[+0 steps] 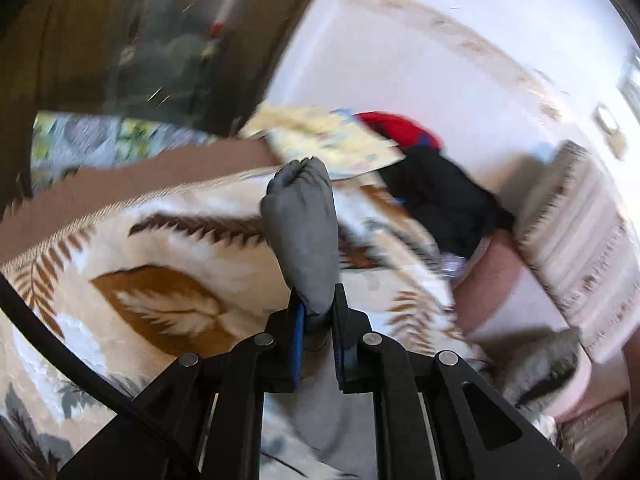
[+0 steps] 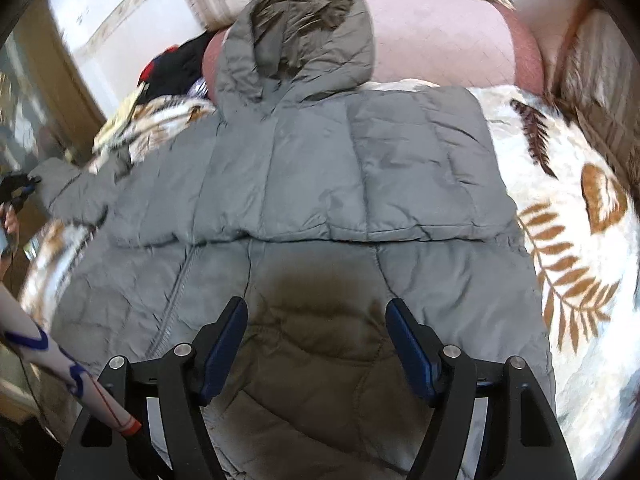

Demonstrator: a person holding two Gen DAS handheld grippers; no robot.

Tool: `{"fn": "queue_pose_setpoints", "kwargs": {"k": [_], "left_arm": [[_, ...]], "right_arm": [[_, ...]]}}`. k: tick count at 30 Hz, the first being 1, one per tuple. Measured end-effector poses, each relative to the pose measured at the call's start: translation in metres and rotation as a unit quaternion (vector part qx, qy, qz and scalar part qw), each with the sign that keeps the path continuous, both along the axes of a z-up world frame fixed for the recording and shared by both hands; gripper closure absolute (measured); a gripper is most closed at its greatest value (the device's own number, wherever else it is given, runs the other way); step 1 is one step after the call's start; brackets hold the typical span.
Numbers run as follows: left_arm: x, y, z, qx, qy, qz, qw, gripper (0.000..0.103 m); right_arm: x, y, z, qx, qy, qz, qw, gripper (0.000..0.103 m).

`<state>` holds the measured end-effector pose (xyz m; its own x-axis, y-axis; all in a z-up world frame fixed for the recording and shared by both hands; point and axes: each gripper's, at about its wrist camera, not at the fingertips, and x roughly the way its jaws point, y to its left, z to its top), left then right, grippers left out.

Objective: Fold large clothes
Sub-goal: 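Carry the held sleeve across the chest over the first sleeve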

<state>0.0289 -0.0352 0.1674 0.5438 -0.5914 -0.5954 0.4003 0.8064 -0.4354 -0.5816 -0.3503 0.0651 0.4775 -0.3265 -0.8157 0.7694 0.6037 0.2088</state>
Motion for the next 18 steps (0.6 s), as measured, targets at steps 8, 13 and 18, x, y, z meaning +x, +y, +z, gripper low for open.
{"fn": "queue_pose_setpoints", "kwargs": {"k": [8,13,18], "left_arm": [[-0.135,-0.08,0.093,-0.008,-0.092,-0.138,0.9861,0.091],[-0.234,-0.131,0.11,-0.006,-0.121,-0.229,0.9658,0.091],[-0.324,-0.181,0.088,0.006,-0.117,-0.312,0.9428,0.091]], "right_arm": [[-0.035,-0.013,0.033,-0.008,-0.062,-0.057,0.996,0.027],[-0.056,-0.017,0.051,-0.015,-0.095,-0.08,0.992,0.026],[-0.078,-0.023,0.066,-0.026,-0.117,-0.101,0.988,0.026]]}}
